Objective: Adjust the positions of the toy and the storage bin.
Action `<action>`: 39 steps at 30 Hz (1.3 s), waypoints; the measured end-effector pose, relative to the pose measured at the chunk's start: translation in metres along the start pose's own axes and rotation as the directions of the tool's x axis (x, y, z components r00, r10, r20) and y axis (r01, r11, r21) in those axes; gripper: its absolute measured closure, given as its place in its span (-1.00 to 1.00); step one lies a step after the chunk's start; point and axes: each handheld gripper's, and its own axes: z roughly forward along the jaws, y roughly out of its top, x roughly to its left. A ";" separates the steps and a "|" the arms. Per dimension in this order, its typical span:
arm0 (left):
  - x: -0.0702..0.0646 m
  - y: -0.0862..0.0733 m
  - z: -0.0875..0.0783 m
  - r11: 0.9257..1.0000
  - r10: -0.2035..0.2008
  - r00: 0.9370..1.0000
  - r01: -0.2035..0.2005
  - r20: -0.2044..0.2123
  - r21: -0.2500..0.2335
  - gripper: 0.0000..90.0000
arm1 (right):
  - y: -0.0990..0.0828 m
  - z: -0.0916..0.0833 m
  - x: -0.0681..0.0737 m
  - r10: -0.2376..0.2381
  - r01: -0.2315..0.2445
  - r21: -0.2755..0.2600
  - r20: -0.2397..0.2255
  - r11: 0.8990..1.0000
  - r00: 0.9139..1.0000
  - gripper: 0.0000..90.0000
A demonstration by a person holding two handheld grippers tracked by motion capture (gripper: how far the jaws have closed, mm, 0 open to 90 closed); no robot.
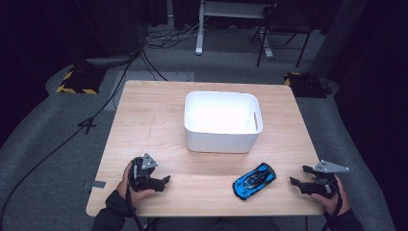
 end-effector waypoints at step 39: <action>-0.009 0.003 0.002 1.000 0.010 1.000 -0.010 -0.006 0.001 -0.81 | -0.001 -0.001 0.005 -0.078 0.078 -0.001 -0.083 0.997 0.994 -0.56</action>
